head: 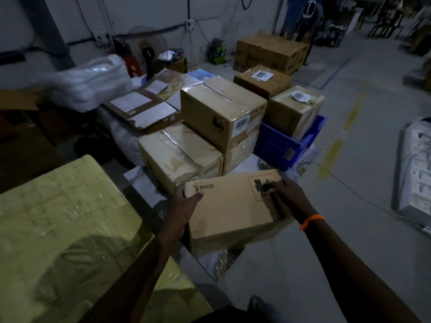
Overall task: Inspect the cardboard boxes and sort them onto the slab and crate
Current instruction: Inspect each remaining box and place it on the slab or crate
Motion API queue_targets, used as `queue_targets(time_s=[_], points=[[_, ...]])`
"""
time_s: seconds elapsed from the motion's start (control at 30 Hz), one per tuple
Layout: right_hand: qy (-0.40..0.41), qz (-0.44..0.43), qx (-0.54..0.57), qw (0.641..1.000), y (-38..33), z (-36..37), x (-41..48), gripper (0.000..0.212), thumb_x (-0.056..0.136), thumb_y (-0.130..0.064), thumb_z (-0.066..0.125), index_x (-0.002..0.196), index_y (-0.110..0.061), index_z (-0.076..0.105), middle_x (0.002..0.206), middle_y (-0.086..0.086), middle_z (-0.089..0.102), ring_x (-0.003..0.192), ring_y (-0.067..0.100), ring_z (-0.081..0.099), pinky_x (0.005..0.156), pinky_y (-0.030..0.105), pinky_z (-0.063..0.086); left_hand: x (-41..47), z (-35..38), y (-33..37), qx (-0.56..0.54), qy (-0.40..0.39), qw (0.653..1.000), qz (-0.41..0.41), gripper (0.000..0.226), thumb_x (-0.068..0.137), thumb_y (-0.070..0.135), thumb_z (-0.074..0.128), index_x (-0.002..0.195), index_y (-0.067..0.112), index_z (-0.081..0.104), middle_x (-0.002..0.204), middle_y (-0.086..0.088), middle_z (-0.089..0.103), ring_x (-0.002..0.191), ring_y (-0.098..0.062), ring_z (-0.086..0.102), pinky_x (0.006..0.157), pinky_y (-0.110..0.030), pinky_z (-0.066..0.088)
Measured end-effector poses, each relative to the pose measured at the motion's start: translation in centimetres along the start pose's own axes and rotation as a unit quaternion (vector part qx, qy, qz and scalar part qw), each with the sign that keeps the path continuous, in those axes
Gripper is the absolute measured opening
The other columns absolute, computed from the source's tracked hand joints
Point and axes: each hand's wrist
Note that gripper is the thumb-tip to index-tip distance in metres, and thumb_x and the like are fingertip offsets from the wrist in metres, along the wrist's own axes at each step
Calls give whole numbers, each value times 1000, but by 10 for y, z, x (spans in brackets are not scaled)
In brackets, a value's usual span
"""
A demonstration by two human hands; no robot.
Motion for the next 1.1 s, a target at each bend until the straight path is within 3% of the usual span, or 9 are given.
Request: queue_targets(time_s=[0.13, 0.27, 0.33, 0.4, 0.5, 0.73, 0.83, 0.97, 1.1], points=[[113, 22, 130, 985, 21, -6, -22, 16, 104, -29, 53, 100, -15, 60, 103, 8, 63, 85, 13, 59, 73, 33, 48, -11, 2, -10, -123, 25, 992, 36, 36, 92, 16, 70, 127, 20, 60, 110, 1, 73, 101, -20, 71, 85, -45, 59], [215, 50, 202, 954, 59, 6, -63, 28, 96, -43, 44, 94, -19, 57, 105, 12, 58, 103, 37, 58, 86, 53, 50, -24, 7, -35, -162, 56, 985, 27, 4, 94, 25, 69, 98, 25, 71, 98, -4, 76, 96, -24, 72, 85, -52, 58], [226, 80, 205, 949, 98, 15, -73, 33, 89, -54, 40, 92, -29, 61, 111, 15, 62, 110, 40, 58, 96, 60, 49, -32, 6, -52, -149, 67, 987, 4, 10, 95, 30, 69, 86, 26, 73, 93, -9, 75, 93, -28, 71, 84, -56, 56], [223, 121, 210, 944, 119, 24, -86, 42, 94, -66, 41, 99, -33, 66, 114, 13, 66, 109, 35, 62, 96, 58, 52, -39, 4, -68, -110, 77, 991, -15, 11, 91, 36, 73, 85, 27, 75, 91, -9, 75, 91, -30, 70, 82, -56, 56], [210, 144, 198, 947, 121, 36, -114, 47, 102, -58, 51, 98, -13, 64, 97, 10, 67, 89, 27, 63, 76, 44, 52, -47, -4, -87, -63, 102, 992, -45, 6, 89, 29, 76, 88, 24, 73, 93, -6, 75, 95, -32, 69, 82, -57, 56], [186, 139, 116, 966, 142, 39, -115, 48, 94, -47, 70, 130, -17, 60, 110, 6, 68, 92, 15, 66, 72, 35, 56, -43, -20, -105, 38, 72, 995, -57, 9, 94, 20, 70, 91, 29, 69, 96, -4, 73, 95, -33, 68, 83, -58, 58], [152, 132, 94, 975, 130, 30, -90, 54, 93, -48, 72, 135, -18, 57, 115, 5, 66, 98, 20, 66, 86, 43, 58, -31, -17, -85, 89, 73, 993, -34, 11, 94, 20, 69, 94, 31, 67, 100, 1, 71, 97, -28, 67, 86, -50, 58], [116, 124, 93, 981, 108, 24, -46, 56, 93, -42, 75, 138, -13, 57, 119, 5, 62, 108, 26, 65, 97, 51, 56, -7, -7, -52, 112, 42, 993, 20, 31, 97, 18, 66, 126, 10, 64, 117, -7, 68, 108, -26, 63, 95, -42, 53], [92, 92, 58, 990, 97, 30, -17, 32, 95, -39, 73, 113, -14, 66, 99, 3, 69, 98, 28, 68, 91, 49, 55, 13, 12, -24, 151, -32, 988, -13, 37, 98, 29, 64, 132, 17, 63, 119, -2, 69, 112, -25, 64, 100, -48, 52]])
Point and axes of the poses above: each hand's wrist, its own x-axis towards the middle knuckle, its own z-axis out of the palm, y = z × x
